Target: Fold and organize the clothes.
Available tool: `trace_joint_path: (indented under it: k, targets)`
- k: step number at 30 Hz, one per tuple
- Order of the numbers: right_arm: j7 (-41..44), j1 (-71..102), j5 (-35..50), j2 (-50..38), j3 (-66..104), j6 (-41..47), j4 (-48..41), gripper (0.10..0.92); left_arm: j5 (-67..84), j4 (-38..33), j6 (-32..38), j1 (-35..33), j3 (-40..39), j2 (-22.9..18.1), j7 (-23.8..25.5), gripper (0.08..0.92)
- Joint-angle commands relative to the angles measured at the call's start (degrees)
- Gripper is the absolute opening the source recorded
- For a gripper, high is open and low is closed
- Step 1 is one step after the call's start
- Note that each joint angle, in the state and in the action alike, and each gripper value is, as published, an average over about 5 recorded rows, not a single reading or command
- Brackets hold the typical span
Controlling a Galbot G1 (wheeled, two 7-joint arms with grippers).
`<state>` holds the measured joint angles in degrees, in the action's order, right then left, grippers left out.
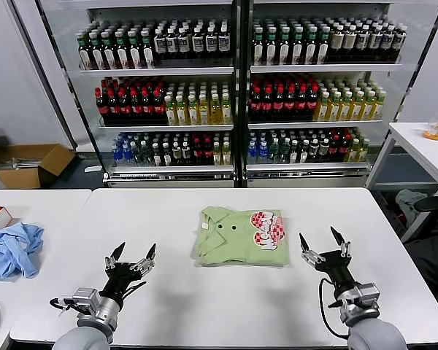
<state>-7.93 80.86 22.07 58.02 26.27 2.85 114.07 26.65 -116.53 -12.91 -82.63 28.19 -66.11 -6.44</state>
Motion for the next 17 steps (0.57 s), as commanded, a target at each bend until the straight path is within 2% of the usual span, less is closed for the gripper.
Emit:
trace_joint_path:
  k: [1,17]
  targets:
    - [-1.91,9.50,-0.99,1.22,4.72,-1.78,7.04,0.823,-2.15,-3.15,-0.17,-1.73,0.22,-0.66,-0.28,0.823]
    - [-2.28,11.95,-3.13,0.68,5.88,-0.76,9.36,0.823,-2.25,-7.50,-0.14,-4.08,1.49,-2.09,-0.31,0.823]
